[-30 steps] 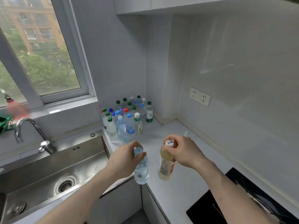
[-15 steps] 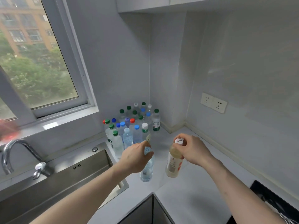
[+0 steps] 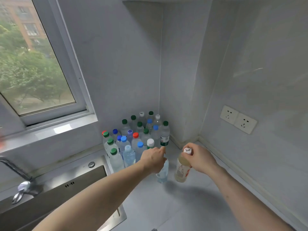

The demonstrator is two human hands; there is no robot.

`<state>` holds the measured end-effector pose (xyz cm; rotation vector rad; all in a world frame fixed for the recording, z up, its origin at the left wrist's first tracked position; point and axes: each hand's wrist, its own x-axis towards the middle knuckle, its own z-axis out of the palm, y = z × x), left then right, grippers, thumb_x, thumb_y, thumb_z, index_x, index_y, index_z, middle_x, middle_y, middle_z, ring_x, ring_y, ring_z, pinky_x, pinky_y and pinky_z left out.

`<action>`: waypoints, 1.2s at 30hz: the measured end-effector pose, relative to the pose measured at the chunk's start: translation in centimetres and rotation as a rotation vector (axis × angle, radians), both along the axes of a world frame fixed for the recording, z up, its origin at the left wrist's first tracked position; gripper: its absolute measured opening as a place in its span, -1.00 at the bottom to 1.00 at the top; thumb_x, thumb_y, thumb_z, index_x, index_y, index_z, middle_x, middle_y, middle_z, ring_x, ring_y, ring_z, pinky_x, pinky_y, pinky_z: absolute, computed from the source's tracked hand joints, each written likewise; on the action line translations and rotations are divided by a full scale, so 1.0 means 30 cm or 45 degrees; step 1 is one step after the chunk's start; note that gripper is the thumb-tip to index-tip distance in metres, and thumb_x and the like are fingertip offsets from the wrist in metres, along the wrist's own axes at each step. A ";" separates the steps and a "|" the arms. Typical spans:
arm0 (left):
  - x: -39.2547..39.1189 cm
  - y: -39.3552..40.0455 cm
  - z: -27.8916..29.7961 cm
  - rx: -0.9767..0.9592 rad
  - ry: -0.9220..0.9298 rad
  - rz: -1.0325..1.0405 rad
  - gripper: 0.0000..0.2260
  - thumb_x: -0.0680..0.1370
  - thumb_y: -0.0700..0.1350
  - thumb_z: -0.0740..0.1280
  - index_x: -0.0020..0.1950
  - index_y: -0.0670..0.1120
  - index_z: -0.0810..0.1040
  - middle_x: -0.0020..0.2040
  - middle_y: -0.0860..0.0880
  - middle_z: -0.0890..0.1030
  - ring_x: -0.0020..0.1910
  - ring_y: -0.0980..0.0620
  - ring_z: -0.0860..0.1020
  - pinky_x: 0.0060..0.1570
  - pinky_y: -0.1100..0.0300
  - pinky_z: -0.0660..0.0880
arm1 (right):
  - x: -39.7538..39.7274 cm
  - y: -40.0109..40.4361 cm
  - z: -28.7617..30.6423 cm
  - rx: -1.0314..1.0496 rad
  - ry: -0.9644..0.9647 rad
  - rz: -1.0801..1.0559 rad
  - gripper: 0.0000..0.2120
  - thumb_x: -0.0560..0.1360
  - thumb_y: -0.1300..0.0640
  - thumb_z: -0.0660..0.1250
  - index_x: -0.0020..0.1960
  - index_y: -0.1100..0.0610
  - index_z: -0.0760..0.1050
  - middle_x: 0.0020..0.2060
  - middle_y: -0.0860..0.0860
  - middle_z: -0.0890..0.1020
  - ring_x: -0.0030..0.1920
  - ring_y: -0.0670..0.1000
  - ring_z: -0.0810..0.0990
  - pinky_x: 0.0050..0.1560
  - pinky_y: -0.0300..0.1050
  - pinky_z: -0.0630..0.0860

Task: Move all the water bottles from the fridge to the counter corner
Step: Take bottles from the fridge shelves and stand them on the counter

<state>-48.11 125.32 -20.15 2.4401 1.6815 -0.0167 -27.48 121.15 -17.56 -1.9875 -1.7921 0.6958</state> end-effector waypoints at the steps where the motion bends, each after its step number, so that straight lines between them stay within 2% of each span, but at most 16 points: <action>1: 0.013 0.037 -0.012 0.005 0.028 -0.002 -0.71 0.69 0.07 0.22 0.32 -0.07 0.39 0.17 -0.12 0.62 0.08 -0.19 0.62 -0.12 0.01 0.47 | 0.009 0.040 -0.013 -0.005 -0.012 -0.001 -0.93 0.55 -0.12 0.30 -0.05 -0.15 0.49 -0.14 -0.11 0.65 -0.17 0.01 0.66 -0.20 0.02 0.62; 7: 0.077 0.224 -0.076 0.062 0.183 0.016 -0.69 0.65 -0.09 0.31 0.37 -0.11 0.37 0.16 -0.11 0.60 0.07 -0.14 0.63 -0.16 0.07 0.36 | 0.047 0.245 -0.064 -0.039 -0.115 -0.042 -0.93 0.54 -0.12 0.29 -0.08 -0.15 0.46 -0.18 -0.09 0.65 -0.16 0.05 0.65 -0.17 -0.03 0.58; 12: 0.099 0.351 -0.105 0.002 0.160 0.082 -0.74 0.64 -0.15 0.31 0.31 -0.08 0.38 0.14 -0.10 0.59 0.07 -0.17 0.63 -0.18 0.02 0.40 | 0.052 0.390 -0.098 -0.087 -0.176 -0.046 -0.90 0.55 -0.11 0.29 -0.06 -0.11 0.45 -0.15 -0.04 0.66 -0.14 0.13 0.67 -0.23 -0.08 0.45; 18: 0.114 0.433 -0.113 0.030 0.191 0.062 -0.73 0.62 -0.23 0.32 0.31 -0.12 0.40 0.16 -0.12 0.61 0.11 -0.16 0.63 -0.15 0.06 0.38 | 0.033 0.502 -0.131 -0.110 -0.230 -0.015 -0.86 0.60 -0.11 0.29 0.00 -0.05 0.47 -0.08 0.03 0.69 -0.10 0.18 0.69 -0.09 0.00 0.59; 21: 0.116 0.472 -0.113 0.075 0.199 0.058 -0.71 0.64 -0.22 0.29 0.35 -0.13 0.38 0.17 -0.12 0.61 0.12 -0.15 0.62 -0.14 0.07 0.38 | 0.019 0.554 -0.149 -0.115 -0.245 0.013 -0.88 0.62 -0.09 0.28 0.02 -0.06 0.47 -0.06 0.05 0.69 -0.09 0.19 0.69 -0.08 0.03 0.61; 26: 0.108 0.522 -0.132 0.110 0.220 0.055 -0.76 0.68 -0.14 0.26 0.34 -0.12 0.40 0.11 -0.09 0.63 0.05 -0.11 0.63 -0.20 0.07 0.37 | -0.018 0.630 -0.176 -0.134 -0.298 0.056 -0.88 0.66 -0.06 0.24 0.12 -0.05 0.49 0.01 0.08 0.68 -0.03 0.20 0.66 -0.13 -0.04 0.51; 32: 0.086 0.550 -0.143 0.088 0.223 0.080 -0.76 0.64 -0.06 0.37 0.26 -0.08 0.46 0.05 -0.06 0.63 0.00 -0.09 0.64 -0.24 0.08 0.36 | -0.062 0.690 -0.206 -0.155 -0.330 0.102 -0.85 0.67 -0.05 0.20 0.17 -0.04 0.48 0.08 0.09 0.67 0.03 0.21 0.61 -0.10 -0.02 0.52; 36: 0.082 0.548 -0.107 0.095 0.212 0.055 -0.84 0.68 -0.09 0.30 0.23 -0.09 0.50 0.09 -0.09 0.62 0.03 -0.14 0.65 -0.21 0.07 0.35 | -0.086 0.710 -0.222 -0.189 -0.388 0.136 -0.87 0.67 0.08 0.19 0.19 -0.03 0.45 0.11 0.11 0.66 0.01 0.21 0.59 -0.11 -0.04 0.47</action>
